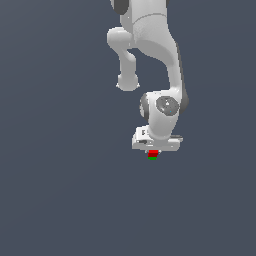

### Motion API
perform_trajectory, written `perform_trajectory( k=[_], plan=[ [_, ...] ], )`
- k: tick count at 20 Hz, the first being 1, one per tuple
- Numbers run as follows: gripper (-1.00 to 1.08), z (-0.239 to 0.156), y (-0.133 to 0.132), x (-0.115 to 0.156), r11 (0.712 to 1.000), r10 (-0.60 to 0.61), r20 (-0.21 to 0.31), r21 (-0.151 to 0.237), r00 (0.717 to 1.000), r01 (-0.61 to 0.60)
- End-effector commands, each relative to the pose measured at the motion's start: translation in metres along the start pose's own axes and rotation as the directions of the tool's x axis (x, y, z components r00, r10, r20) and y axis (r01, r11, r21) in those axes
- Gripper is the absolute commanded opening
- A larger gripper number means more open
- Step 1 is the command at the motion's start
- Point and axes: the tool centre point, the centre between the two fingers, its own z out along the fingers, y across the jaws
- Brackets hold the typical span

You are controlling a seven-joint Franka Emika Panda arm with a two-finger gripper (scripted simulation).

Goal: Stack the red cube on top of the green cube.

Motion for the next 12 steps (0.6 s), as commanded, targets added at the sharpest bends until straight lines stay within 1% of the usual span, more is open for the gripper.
perform_trajectory(
  k=[1,5,6,12],
  plan=[
    [-1.0,0.0021,-0.0028,-0.0043,1.0,0.001,-0.001,0.0,1.0,-0.001],
    [-1.0,0.0035,-0.0046,-0.0058,1.0,0.001,-0.001,0.0,1.0,-0.001],
    [1.0,0.0035,-0.0046,-0.0058,1.0,0.001,-0.001,0.0,1.0,-0.001],
    [1.0,0.0035,-0.0046,-0.0058,1.0,0.001,-0.001,0.0,1.0,-0.001]
  ],
)
